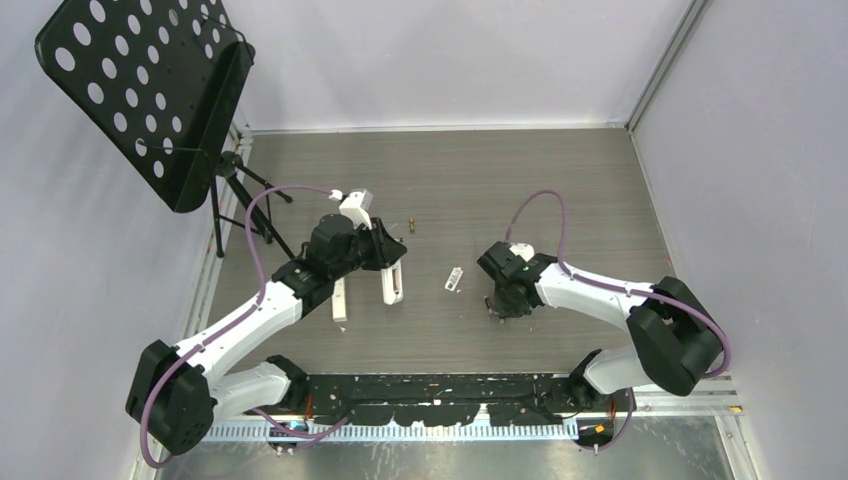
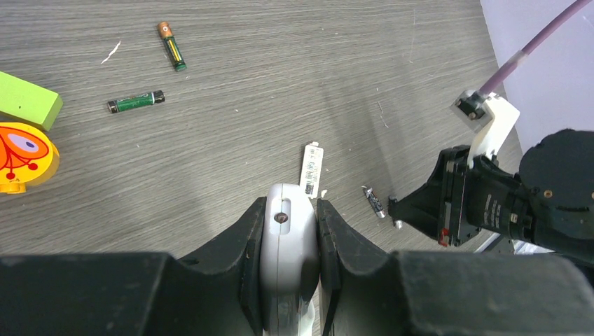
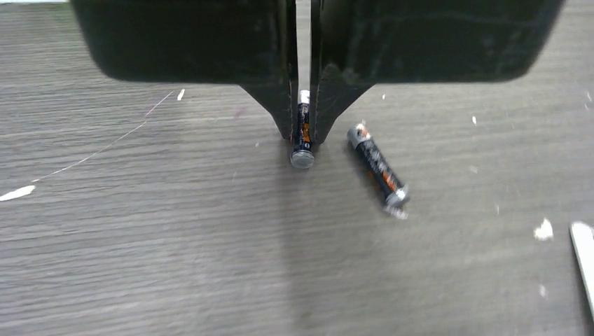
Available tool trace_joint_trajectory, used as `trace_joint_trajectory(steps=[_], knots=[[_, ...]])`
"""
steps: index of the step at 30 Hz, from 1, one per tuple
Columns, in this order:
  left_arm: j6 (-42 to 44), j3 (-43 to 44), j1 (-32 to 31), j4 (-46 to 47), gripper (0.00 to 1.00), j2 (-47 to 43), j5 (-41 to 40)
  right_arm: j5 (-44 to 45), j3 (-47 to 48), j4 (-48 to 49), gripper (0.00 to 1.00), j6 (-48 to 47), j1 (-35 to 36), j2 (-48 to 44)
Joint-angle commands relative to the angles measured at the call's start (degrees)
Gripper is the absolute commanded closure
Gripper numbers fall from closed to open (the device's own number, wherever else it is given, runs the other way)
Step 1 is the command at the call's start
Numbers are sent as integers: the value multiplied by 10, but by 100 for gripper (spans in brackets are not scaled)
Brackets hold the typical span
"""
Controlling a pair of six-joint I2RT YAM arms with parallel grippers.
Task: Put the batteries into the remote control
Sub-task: Move the battery to the center of the board.
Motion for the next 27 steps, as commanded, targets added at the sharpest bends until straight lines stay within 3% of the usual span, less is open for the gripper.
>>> trace_joint_trajectory(steps=[1, 6, 11, 15, 20, 22, 25, 27], knots=[[12, 0, 2, 14, 100, -14, -8, 76, 5, 8, 100, 105, -41, 14], [16, -1, 2, 14, 100, -21, -8, 135, -13, 67, 100, 232, -125, -8], [22, -5, 2, 14, 100, -33, -16, 191, 12, 86, 100, 380, -137, -5], [22, -6, 1, 17, 100, -34, -16, 175, 26, 84, 100, 494, -137, 41], [25, -6, 2, 22, 100, -30, -15, 151, 47, 68, 98, 539, -137, 82], [25, -5, 2, 22, 100, -25, -12, 158, 48, 59, 86, 542, -137, 76], [24, -5, 2, 24, 100, -19, -13, 182, 45, 57, 54, 517, -137, 44], [24, -4, 2, 24, 100, -14, -14, 201, 48, 59, 42, 476, -137, 13]])
